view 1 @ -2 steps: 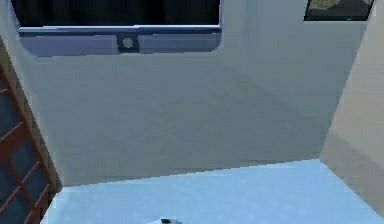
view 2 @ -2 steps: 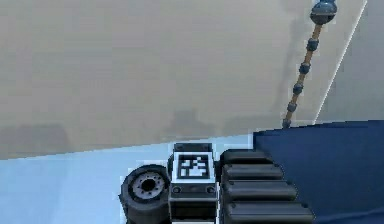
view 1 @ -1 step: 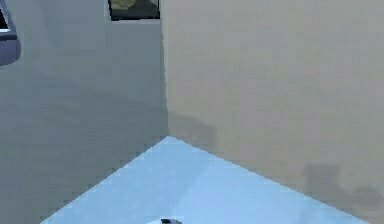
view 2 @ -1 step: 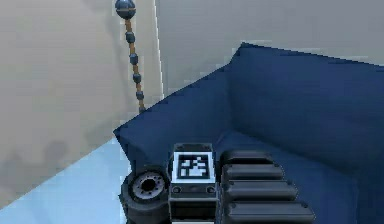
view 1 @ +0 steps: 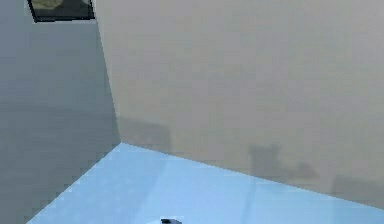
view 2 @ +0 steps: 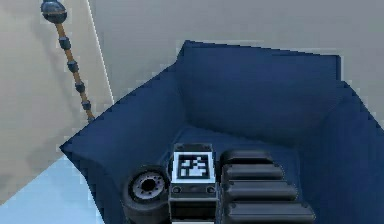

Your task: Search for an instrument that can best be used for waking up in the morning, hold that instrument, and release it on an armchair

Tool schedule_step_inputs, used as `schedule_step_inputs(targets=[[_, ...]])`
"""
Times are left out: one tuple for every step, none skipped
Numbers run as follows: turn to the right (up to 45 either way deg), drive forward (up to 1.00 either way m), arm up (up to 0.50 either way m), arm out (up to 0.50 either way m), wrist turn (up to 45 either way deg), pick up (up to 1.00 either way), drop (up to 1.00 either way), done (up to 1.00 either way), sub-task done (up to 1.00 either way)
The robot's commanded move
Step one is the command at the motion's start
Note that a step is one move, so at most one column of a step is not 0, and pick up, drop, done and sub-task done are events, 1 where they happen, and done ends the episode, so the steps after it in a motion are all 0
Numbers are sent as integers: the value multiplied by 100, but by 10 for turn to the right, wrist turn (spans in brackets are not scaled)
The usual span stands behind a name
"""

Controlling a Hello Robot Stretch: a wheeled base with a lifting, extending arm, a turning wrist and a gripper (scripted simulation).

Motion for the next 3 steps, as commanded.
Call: schedule_step_inputs(targets=[[0,0,0,48,0,0,0,0,0],[0,0,0,0,450,0,0,0,0],[0,0,0,0,450,0,0,0,0]])
